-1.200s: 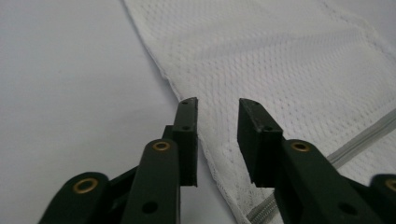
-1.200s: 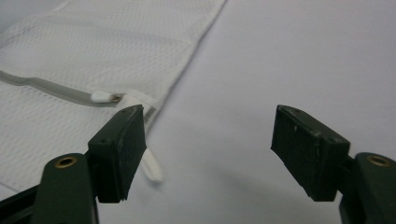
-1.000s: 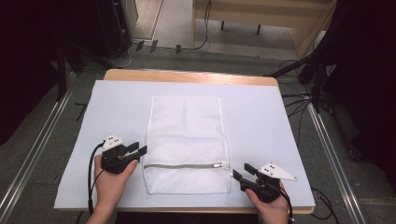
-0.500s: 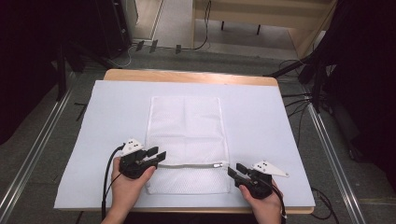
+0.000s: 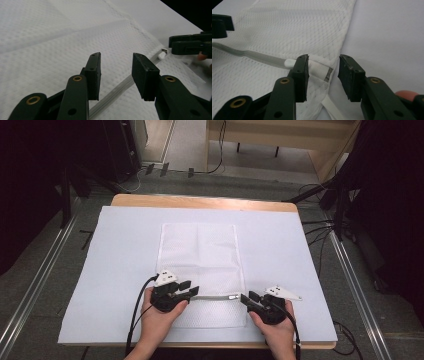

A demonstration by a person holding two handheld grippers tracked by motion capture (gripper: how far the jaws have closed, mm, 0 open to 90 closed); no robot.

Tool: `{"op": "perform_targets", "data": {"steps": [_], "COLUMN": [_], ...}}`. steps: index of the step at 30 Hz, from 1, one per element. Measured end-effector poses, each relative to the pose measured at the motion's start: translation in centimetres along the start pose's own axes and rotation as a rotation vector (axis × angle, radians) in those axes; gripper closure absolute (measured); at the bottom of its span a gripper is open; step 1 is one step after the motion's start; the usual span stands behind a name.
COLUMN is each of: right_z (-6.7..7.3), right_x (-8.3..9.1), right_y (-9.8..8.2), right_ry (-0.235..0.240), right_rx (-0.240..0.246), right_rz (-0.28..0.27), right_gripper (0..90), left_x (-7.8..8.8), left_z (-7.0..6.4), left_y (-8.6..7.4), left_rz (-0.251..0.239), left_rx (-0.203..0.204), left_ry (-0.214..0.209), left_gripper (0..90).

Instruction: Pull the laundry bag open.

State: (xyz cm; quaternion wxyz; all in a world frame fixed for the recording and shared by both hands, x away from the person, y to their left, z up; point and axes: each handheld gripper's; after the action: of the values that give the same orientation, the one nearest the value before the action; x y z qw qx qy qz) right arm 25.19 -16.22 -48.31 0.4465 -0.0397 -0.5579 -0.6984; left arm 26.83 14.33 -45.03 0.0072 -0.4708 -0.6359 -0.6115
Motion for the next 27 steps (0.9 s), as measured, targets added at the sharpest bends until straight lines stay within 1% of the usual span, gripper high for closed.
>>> {"op": "perform_targets", "data": {"steps": [1,2,4,5,8,9,10,13,14,16,17,18,19,20,21,22,24,27], "right_z": [0.2,0.2,0.4,0.5,0.9,1.2,1.2,2.1,2.3,2.8,2.9,2.9,2.8,2.5,2.4,2.4,2.4,2.3], "right_x": [-0.1,-0.1,-0.3,-0.4,-0.4,-0.4,-0.4,-0.5,-0.5,-0.6,-0.6,-0.6,-0.6,-0.6,-0.5,-0.5,-0.5,-0.4], "right_y": [-0.1,-0.1,-0.2,-0.3,-0.5,-0.7,-0.7,-1.1,-1.2,-1.5,-1.5,-1.5,-1.5,-1.4,-1.3,-1.3,-1.3,-1.2], "right_ry": [0.001,0.001,-0.002,-0.005,-0.022,-0.039,-0.039,-0.084,-0.097,-0.151,-0.162,-0.164,-0.164,-0.161,-0.151,-0.151,-0.142,-0.119], "right_rx": [0.022,0.022,0.030,0.044,0.074,0.095,0.095,0.161,0.180,0.227,0.231,0.228,0.229,0.220,0.206,0.206,0.205,0.182], "right_rz": [0.024,0.024,0.043,0.055,0.055,0.053,0.053,0.056,0.056,0.054,0.053,0.053,0.049,0.049,0.048,0.048,0.052,0.041], "right_gripper": [58.1,58.1,56.0,54.7,54.5,56.4,56.4,58.6,60.9,67.6,69.3,72.2,77.6,86.0,87.7,87.7,88.8,89.3], "left_x": [-0.2,-0.4,-0.8,-0.9,-1.2,-1.3,-1.4,-1.8,-2.0,-2.3,-2.5,-2.6,-2.8,-3.0,-3.1,-3.3,-3.7,-4.1], "left_z": [-0.4,-0.7,-1.1,-1.3,-1.7,-1.8,-2.0,-2.4,-2.5,-2.8,-3.0,-3.1,-3.2,-3.4,-3.6,-3.7,-4.1,-4.5], "left_y": [0.0,0.0,0.1,0.1,0.3,0.3,0.3,0.3,0.3,0.3,0.3,0.3,0.3,0.3,0.3,0.3,0.3,0.3], "left_rz": [0.007,0.010,0.014,0.017,0.023,0.024,0.029,0.038,0.043,0.052,0.055,0.056,0.061,0.063,0.066,0.070,0.078,0.091], "left_rx": [-0.011,-0.015,-0.020,-0.021,-0.024,-0.024,-0.028,-0.031,-0.035,-0.034,-0.037,-0.037,-0.036,-0.038,-0.037,-0.043,-0.040,-0.047], "left_ry": [-0.007,-0.015,-0.028,-0.033,-0.040,-0.048,-0.046,-0.063,-0.068,-0.072,-0.077,-0.084,-0.086,-0.089,-0.091,-0.098,-0.107,-0.114], "left_gripper": [60.9,60.9,61.0,61.1,61.3,61.4,61.4,61.5,61.5,61.4,61.4,61.5,61.5,61.5,61.6,61.6,61.6,61.6]}}
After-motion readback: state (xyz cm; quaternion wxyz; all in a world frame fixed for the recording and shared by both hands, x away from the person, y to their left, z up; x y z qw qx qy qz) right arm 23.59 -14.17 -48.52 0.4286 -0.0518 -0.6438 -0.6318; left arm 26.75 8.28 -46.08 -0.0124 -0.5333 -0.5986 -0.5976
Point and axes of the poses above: each handheld gripper's, and its own axes: x roughly backward along the jaws, y roughly out of its top, z roughly to its left, and after that the axes turned 3 degrees about y, right-handed
